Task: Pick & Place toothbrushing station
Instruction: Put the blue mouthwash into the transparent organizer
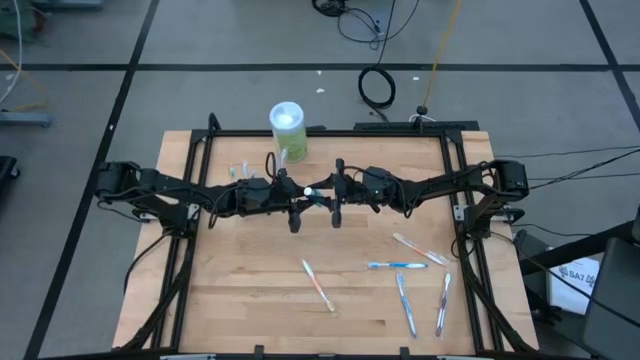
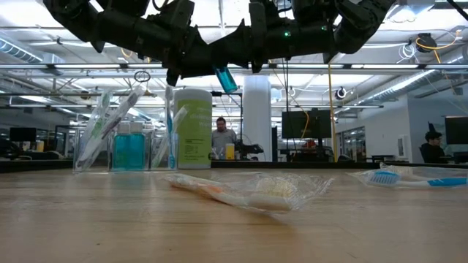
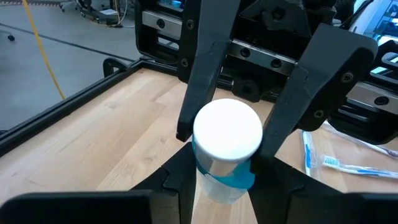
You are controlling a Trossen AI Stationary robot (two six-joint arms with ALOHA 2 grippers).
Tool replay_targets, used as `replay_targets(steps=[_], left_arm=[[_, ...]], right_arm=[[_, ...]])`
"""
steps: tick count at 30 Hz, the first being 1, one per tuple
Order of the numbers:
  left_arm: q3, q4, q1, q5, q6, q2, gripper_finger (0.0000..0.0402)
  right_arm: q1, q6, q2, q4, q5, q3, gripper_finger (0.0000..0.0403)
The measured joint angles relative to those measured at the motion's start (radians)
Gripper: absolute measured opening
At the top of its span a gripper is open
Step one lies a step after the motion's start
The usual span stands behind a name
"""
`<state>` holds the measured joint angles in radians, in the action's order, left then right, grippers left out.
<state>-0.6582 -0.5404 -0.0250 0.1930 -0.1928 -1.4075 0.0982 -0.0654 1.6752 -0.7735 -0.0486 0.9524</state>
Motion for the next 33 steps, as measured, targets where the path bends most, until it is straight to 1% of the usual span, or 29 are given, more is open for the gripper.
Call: replay_targets(steps=[6, 11, 19, 21, 26, 30, 33], left_arm=[[0.000, 0.000, 0.000, 0.000, -0.004, 0.000, 0.0120], [0.000, 0.014, 0.000, 0.000, -0.005, 0.000, 0.0120], [0.000, 0.032, 0.000, 0.000, -0.005, 0.000, 0.0120], [0.000, 0.055, 0.000, 0.016, -0.008, 0.000, 0.0120], [0.000, 0.092, 0.000, 0.044, -0.018, 0.004, 0.0119], [0.000, 0.185, 0.000, 0.053, -0.007, 0.062, 0.0119], [0.001, 0.304, 0.004, 0.092, -0.023, 0.135, 0.0119]], right_arm=[[0.000, 0.000, 0.000, 0.000, 0.000, 0.000, 0.0124], [0.000, -0.001, 0.000, 0.000, 0.000, 0.000, 0.0134], [0.000, -0.007, 0.001, 0.000, 0.000, 0.000, 0.0173], [0.000, -0.007, 0.001, -0.001, 0.000, 0.000, 0.0184], [0.000, -0.007, -0.044, 0.025, 0.002, -0.001, 0.0204], [0.001, -0.010, -0.112, 0.165, 0.007, -0.003, 0.0208], [0.000, -0.032, -0.164, 0.290, 0.061, 0.000, 0.0205]])
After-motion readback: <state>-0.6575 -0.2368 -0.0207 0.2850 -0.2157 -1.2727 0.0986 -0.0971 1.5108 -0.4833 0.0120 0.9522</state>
